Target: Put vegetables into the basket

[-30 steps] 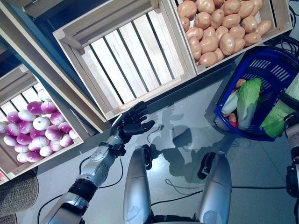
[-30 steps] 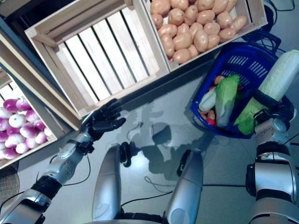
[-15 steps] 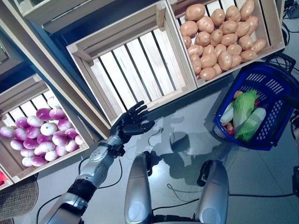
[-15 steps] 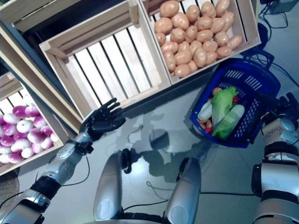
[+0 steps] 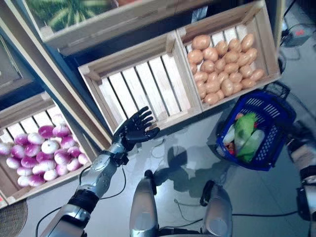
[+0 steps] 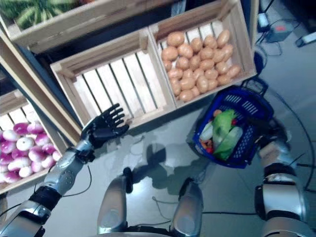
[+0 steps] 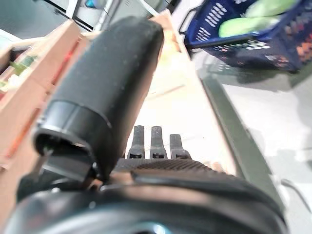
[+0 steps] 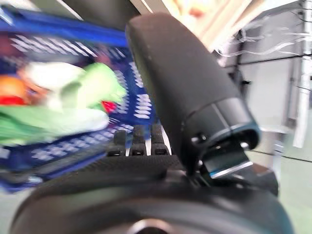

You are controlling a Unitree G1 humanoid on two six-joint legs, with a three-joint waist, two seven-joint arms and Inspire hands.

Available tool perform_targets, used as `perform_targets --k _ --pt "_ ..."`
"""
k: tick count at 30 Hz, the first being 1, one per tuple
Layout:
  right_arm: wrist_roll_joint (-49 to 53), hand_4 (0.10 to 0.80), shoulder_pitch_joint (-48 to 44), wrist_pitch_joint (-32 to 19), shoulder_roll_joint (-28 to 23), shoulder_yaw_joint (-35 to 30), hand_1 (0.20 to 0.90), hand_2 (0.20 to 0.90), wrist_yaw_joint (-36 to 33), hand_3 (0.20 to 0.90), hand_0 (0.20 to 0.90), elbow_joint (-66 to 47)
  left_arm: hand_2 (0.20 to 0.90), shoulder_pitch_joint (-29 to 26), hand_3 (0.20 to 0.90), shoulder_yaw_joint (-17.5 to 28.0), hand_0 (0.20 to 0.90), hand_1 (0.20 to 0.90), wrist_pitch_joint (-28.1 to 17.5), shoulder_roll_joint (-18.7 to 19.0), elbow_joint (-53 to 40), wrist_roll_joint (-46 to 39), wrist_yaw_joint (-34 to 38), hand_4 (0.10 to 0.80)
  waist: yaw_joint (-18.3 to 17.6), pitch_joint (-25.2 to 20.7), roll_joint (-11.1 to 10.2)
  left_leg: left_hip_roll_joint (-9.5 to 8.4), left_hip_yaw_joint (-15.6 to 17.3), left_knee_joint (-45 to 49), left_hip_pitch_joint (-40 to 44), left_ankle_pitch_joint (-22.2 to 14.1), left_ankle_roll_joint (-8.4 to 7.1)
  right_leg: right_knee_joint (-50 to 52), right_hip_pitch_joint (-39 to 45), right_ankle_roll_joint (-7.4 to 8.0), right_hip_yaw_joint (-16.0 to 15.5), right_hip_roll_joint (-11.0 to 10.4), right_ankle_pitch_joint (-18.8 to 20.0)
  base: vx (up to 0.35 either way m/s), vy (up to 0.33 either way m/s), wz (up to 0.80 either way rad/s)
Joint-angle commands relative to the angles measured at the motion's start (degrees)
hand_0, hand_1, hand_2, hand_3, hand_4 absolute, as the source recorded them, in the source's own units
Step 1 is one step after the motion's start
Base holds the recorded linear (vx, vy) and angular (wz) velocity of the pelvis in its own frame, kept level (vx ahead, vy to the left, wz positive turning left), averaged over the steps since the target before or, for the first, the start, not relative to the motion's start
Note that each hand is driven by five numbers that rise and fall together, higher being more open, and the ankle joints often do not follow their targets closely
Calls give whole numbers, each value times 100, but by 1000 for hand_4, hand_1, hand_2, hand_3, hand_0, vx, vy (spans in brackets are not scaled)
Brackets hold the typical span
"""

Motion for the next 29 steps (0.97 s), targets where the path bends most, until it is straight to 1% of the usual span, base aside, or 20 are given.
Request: perform_targets --k 1,2,3,4,6,8,9,10,11,13,15,16,17,18,19,21,25,27,28,29 --pt "-182 800 289 -495 237 78 900 900 320 900 900 -130 900 8 900 325 900 900 -282 -199 -169 330 -57 800 59 -1061 -181 -122 189 -959 775 92 143 -1292 623 -380 -95 286 759 234 -8 1" --pt "-276 800 569 -513 509 127 900 900 392 900 900 -277 900 129 900 379 900 900 -245 -335 -156 410 22 800 50 -1245 -179 -163 241 -1386 1031 283 106 -1713 928 -365 -139 403 888 223 -2 -1" --pt "-281 800 642 -526 564 134 900 900 420 900 900 -330 900 168 900 393 900 900 -242 -370 -157 428 36 800 48 -1277 -177 -170 253 -1461 1080 317 103 -1788 983 -363 -143 422 914 202 16 -2" --pt "-316 800 899 -590 751 156 900 900 472 900 900 -522 900 292 900 451 900 900 -204 -466 -152 467 68 800 41 -1414 -171 -201 269 -1713 1191 445 92 -2020 1115 -360 -153 482 1006 140 28 -3" --pt "-406 800 1452 -752 1209 276 900 900 536 900 900 -1054 900 573 900 521 900 900 -257 -712 -82 860 169 800 9 -1630 -162 -253 269 -2168 1425 618 71 -2403 1362 -331 -132 578 1139 139 41 -8" --pt "-803 800 1797 -939 1450 412 900 900 513 900 900 -1389 900 747 900 540 900 900 -394 -821 40 1158 228 800 -27 -1719 -166 -272 283 -2392 1564 684 61 -2606 1490 -303 -119 607 1221 74 41 -7" --pt "-1222 800 2173 -929 1701 725 900 900 359 900 900 -1881 900 916 900 554 900 900 -627 -893 200 1451 401 800 -96 -1798 -170 -294 322 -2564 1707 717 61 -2806 1613 -273 -82 631 1306 68 50 -9" --pt "-1402 800 2339 -909 1811 861 900 900 286 900 900 -2104 900 992 900 581 900 900 -730 -920 278 1565 495 800 -138 -1826 -174 -302 349 -2605 1759 717 60 -2890 1665 -263 -65 640 1342 57 43 -12" --pt "-1456 800 2385 -900 1838 894 900 900 273 900 900 -2159 900 1014 900 591 900 900 -747 -924 300 1593 504 800 -151 -1834 -176 -304 356 -2616 1774 717 59 -2912 1680 -261 -62 643 1351 49 22 -15" --pt "-1737 800 2917 -802 2218 1207 900 900 212 900 900 -2611 900 1265 900 658 900 900 -1034 -999 526 2011 453 800 -262 -1894 -192 -321 404 -2624 1836 659 60 -3076 1795 -243 -10 676 1404 54 5 -11" --pt "-1583 800 3049 -685 2310 1246 900 900 317 900 900 -2724 900 1316 900 630 900 900 -1143 -1023 596 2166 411 800 -299 -1912 -196 -333 390 -2624 1824 638 53 -3124 1809 -237 5 691 1417 -2 -4 -2" --pt "-1538 800 3198 -655 2460 1286 900 900 435 900 900 -2774 900 1412 900 598 900 900 -1301 -1071 767 2463 397 800 -336 -1932 -192 -346 389 -2624 1820 623 49 -3139 1811 -239 23 709 1417 0 0 0" --pt "-1539 800 3201 -656 2460 1287 900 900 436 900 900 -2775 900 1413 900 596 900 900 -1307 -1074 772 2468 401 800 -337 -1934 -192 -347 388 -2624 1820 623 49 -3139 1811 -239 22 709 1417 0 0 0" --pt "-1503 800 3266 -641 2558 1343 900 900 558 900 900 -2747 900 1440 900 543 900 900 -1505 -1107 975 2787 467 800 -366 -1938 -186 -357 402 -2624 1829 619 56 -3138 1821 -232 32 713 1420 0 0 0" --pt "-1418 800 3302 -593 2621 1408 900 900 603 900 900 -2769 900 1459 900 487 900 900 -1605 -1116 1084 2869 516 800 -389 -1931 -183 -360 414 -2624 1837 624 60 -3128 1824 -229 42 711 1419 0 0 0" --pt "-1344 800 3426 -537 2767 1551 900 900 628 900 900 -2815 900 1515 900 463 900 900 -1671 -1179 1328 2986 598 800 -427 -1935 -173 -378 426 -2624 1858 612 67 -3116 1843 -234 52 705 1394 0 0 0" --pt "-1422 800 3418 -621 2941 1732 900 900 433 900 900 -2462 900 1495 900 242 900 900 -2069 -1292 1862 3543 664 800 -443 -1920 -140 -413 418 -2624 1893 597 91 -3108 1891 -225 38 687 1376 -5 6 7" --pt "-1410 800 3418 -699 3064 1809 900 900 384 900 900 -2274 900 1572 900 91 900 900 -2048 -1408 2074 3581 831 800 -429 -1900 -109 -432 398 -2624 1910 588 102 -3118 1929 -227 24 675 1365 -11 18 4" --pt "-1474 800 3407 -695 3115 1848 900 900 515 900 900 -2185 900 1576 900 62 900 900 -2071 -1470 2208 3598 851 800 -417 -1895 -98 -441 384 -2624 1914 586 107 -3123 1946 -231 15 672 1359 0 0 0" --pt "-1571 800 3356 -809 3158 1942 900 900 616 900 900 -2075 900 1564 900 1 900 900 -2056 -1530 2394 3582 809 800 -385 -1879 -85 -455 359 -2624 1909 596 111 -3126 1962 -236 -11 659 1358 0 0 0"
